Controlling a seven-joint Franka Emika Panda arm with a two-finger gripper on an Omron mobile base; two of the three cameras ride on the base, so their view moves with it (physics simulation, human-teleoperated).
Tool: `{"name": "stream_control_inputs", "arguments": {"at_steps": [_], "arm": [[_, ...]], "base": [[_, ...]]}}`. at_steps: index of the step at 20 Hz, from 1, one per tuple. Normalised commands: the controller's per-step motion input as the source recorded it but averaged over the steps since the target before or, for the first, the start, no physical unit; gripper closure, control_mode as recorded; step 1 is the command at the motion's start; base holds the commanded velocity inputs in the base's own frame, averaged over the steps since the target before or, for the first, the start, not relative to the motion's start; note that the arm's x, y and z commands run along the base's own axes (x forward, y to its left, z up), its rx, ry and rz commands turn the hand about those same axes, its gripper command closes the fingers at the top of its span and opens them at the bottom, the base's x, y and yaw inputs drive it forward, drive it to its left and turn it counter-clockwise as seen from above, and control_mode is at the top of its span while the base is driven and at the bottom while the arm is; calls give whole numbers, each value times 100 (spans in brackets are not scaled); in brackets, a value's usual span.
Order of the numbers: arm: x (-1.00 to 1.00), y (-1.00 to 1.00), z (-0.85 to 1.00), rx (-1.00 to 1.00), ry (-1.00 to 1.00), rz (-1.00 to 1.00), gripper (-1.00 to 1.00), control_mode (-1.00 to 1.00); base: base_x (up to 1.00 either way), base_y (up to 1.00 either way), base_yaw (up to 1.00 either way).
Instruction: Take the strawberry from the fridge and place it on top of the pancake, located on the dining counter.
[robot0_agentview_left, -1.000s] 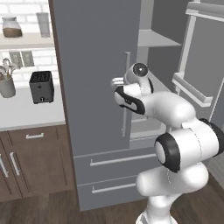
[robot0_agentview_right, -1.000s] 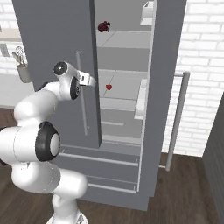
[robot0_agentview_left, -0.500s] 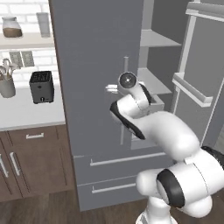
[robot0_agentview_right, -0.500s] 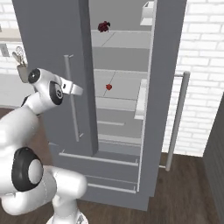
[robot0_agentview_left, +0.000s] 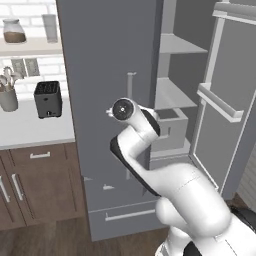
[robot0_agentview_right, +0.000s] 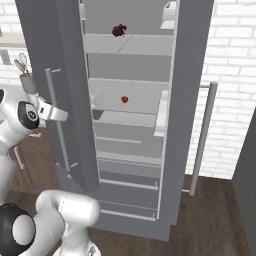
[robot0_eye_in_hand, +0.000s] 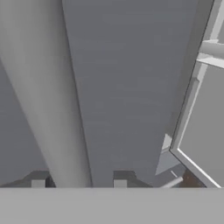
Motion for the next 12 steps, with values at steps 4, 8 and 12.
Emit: {"name": "stream_control_inputs", "arguments": {"at_steps": [4, 8, 12], "arm": [[-5, 13, 0, 0, 0, 3, 100, -100], [-29, 71, 0, 0, 1, 0, 100, -100], [-37, 69, 0, 0, 0, 0, 100, -100]], "base": [[0, 0, 0], [0, 0, 0], [0, 0, 0]]}}
